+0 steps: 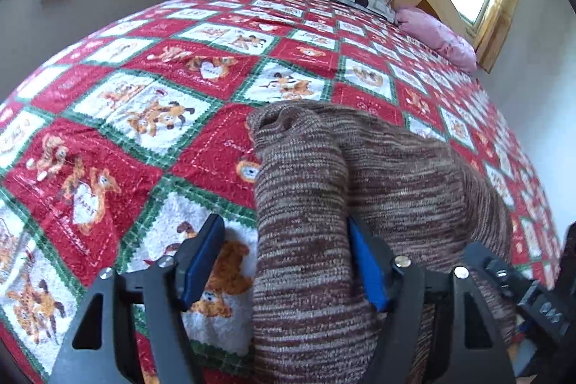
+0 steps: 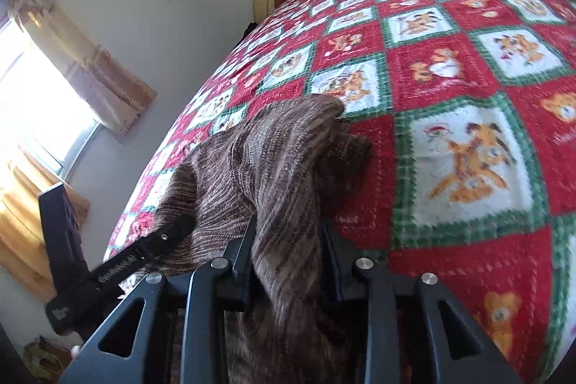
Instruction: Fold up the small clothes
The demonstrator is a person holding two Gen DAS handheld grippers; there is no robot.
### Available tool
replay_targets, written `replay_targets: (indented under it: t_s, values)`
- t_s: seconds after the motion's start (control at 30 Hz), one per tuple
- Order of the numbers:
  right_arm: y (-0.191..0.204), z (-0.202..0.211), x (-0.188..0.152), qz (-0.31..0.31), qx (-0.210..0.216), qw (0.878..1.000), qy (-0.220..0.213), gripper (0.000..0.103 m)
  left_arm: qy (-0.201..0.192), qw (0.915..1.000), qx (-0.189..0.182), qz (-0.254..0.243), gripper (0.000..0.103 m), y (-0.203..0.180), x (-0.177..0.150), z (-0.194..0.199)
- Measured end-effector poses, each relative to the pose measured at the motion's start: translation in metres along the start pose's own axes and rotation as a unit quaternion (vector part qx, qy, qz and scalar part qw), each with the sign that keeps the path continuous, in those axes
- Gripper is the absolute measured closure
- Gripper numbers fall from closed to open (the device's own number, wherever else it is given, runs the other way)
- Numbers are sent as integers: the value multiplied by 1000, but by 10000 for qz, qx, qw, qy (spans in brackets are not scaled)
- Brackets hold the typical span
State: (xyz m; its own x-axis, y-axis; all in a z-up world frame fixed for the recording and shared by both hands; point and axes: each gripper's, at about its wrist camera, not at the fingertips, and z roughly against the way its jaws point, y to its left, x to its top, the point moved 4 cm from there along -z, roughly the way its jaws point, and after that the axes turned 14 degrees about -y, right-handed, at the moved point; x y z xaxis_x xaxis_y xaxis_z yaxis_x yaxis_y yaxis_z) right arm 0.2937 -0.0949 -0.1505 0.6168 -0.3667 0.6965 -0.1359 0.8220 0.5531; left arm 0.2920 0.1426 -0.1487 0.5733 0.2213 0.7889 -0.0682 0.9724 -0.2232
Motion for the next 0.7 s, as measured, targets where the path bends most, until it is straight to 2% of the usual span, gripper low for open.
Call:
replay_targets:
  t_s: [0.03, 0.1, 0.17, 0.23, 0.27, 0.3, 0.37, 0.43, 0.5, 0.57, 0.63, 0.7]
  values:
    - [0, 9, 1, -11, -83, 9999, -141, 69, -27, 10000, 68, -32, 27, 0, -1, 3]
    - [4, 33, 4, 163, -387, 9972, -622, 69, -64, 9998, 177, 28, 16, 6, -3, 6]
    - [9, 58, 9, 465, -708, 9906, -1077, 70, -108, 9992, 274, 286, 9, 16, -7, 16]
    - [21, 72, 13, 857, -881, 9842, -1277, 82, -194, 9980, 331, 506, 8, 24, -11, 26]
    - [26, 70, 14, 1008, -847, 9836, -1235, 92, -238, 9973, 371, 593, 7, 27, -14, 33]
    - [37, 68, 14, 1272, -796, 9821, -1135, 94, -250, 9967, 448, 627, 7, 28, -15, 37]
    - [54, 62, 10, 1589, -571, 9803, -1026, 96, -296, 9950, 615, 731, 7, 31, -21, 49]
    - [68, 55, 0, 1837, -340, 9785, -874, 96, -406, 9940, 628, 795, 7, 31, -25, 59]
    - [70, 43, -14, 2089, -414, 9756, -541, 96, -498, 9941, 686, 683, 7, 30, -29, 62]
    - [58, 23, -32, 2108, -686, 9751, -83, 97, -328, 9948, 679, 683, 5, 30, -32, 54]
    - [51, 21, -31, 1897, -601, 9800, -88, 98, -184, 9948, 749, 668, 0, 31, -31, 44]
    - [49, 20, -30, 1855, -584, 9809, -63, 98, -135, 9944, 963, 405, 0, 23, -32, 38]
